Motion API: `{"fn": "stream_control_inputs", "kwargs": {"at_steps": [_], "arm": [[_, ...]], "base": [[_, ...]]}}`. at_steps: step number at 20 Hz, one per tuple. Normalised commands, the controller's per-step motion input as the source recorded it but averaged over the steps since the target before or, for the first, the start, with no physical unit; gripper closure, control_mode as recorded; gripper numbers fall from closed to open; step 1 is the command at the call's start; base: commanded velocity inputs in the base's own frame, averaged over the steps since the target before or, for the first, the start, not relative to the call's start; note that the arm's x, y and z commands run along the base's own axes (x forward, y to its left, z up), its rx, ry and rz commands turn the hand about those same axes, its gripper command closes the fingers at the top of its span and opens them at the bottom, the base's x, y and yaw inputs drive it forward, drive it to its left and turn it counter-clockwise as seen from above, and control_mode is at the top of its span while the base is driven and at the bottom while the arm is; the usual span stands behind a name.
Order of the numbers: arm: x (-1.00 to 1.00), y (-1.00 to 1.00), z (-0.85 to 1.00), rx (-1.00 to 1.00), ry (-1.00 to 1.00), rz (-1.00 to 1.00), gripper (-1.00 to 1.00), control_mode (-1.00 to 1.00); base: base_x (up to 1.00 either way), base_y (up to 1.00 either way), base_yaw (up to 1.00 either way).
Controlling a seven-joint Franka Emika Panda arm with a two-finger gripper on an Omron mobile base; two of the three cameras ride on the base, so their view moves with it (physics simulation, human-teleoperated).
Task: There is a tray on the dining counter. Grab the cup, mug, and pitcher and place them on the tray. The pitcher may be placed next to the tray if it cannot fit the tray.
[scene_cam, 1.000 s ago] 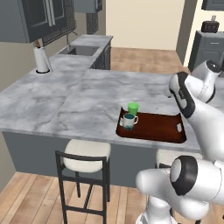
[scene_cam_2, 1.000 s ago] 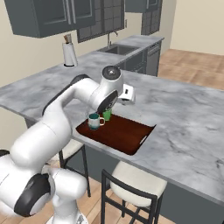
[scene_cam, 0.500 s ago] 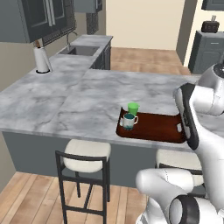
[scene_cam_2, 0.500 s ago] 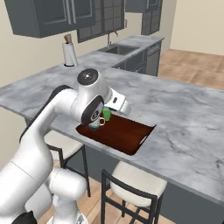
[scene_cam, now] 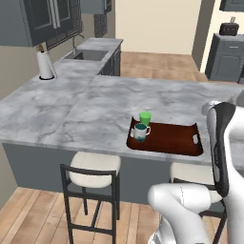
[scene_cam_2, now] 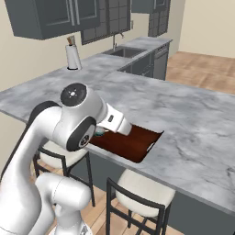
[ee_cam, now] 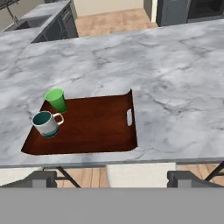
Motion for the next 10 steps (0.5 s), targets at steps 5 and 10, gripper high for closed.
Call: {"fn": "stream_control_inputs", "kwargs": {"at_steps": [5,10], "arm": [[-0.57,0.01,0.38,0.0,-0.02,0.05,-1.0,1.0],[0.0,0.0,0.0,0.0,0.0,0.0,-1.0,1.0]], "base": [[-0.4,-0.08,0.03],[-1.0,-0.78,0.06]]}}
